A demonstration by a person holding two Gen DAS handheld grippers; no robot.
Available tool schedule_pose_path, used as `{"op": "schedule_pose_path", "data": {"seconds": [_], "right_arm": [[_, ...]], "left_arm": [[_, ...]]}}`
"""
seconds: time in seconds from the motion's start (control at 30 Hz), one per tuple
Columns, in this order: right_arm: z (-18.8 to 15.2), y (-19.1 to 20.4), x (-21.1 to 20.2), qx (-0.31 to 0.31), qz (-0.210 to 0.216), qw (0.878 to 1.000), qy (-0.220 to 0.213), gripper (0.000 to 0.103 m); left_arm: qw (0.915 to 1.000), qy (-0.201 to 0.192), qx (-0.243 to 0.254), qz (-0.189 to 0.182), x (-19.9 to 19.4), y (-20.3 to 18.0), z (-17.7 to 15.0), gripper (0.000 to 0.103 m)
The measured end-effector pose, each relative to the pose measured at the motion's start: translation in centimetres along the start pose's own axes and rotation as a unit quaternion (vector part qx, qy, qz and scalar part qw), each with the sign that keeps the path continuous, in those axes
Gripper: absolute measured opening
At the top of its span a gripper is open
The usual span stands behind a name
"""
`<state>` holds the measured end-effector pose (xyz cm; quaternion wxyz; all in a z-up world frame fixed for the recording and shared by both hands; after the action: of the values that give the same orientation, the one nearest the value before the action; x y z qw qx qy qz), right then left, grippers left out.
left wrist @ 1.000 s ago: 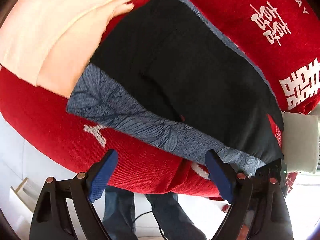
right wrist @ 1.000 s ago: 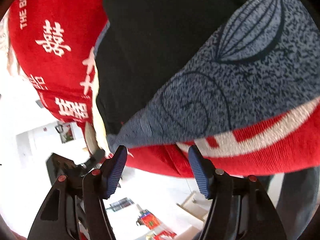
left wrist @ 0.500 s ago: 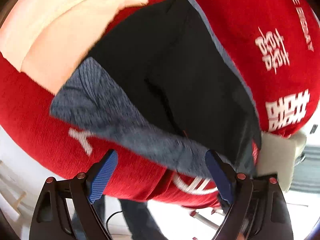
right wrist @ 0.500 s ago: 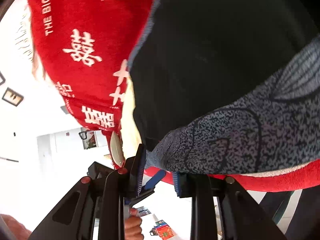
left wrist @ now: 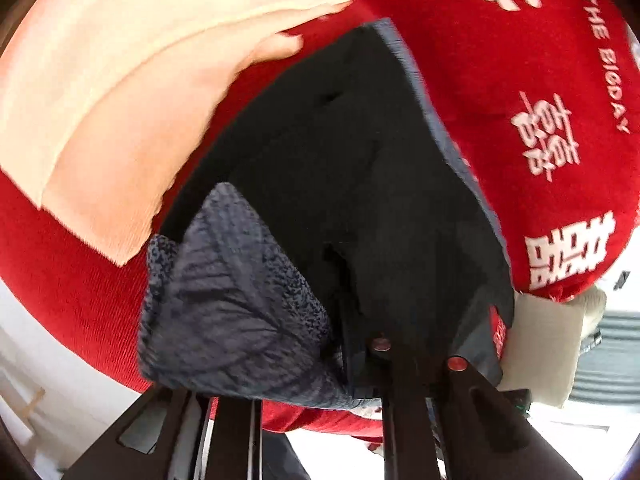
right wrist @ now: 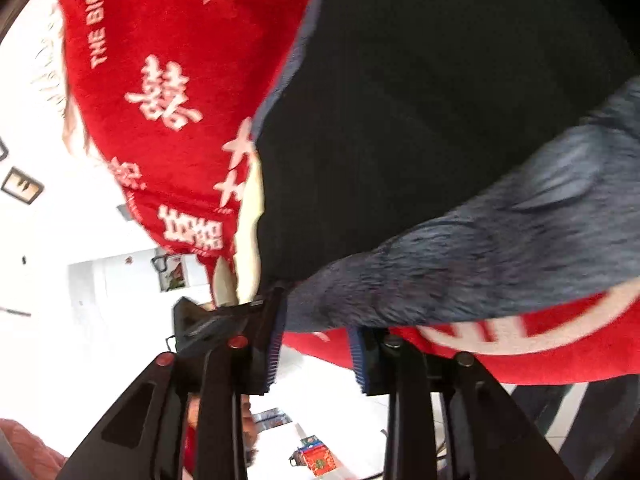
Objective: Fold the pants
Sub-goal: 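Grasp the trouser leg hems with the left and right grippers, then lift the hems and fold the legs over toward the waistband with both grippers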
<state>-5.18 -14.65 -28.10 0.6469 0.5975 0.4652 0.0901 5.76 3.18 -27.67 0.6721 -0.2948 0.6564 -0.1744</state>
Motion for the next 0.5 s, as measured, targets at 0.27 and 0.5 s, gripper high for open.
{"op": "schedule_pose_path", "data": {"seconds": [0.27,0.5], "right_arm": [[0.9,-5.1,-3.7,0.088,0.027,0.994,-0.057,0.054],[1.1,-6.8,-4.8,0.174,0.100,0.974,-0.100,0.054]], "left_arm": [[0.9990,0.024,0.037,0.005,0.4,-1.6,0.6,0.017],[0.9979,0.038,0.052,0.006,0.5,-1.8,0.5,0.017]]}}
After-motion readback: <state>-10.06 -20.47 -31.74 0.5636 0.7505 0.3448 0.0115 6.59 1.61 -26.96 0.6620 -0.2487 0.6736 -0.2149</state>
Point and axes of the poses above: each gripper's, at about its wrist camera, not at the fingertips, and x roughly the way its jaws point, y to its left, z to its top, the point moved 9 cm from there along x, roughly the way its jaws point, and after that the axes turned 2 degrees about -z, right-handed, at the moved point
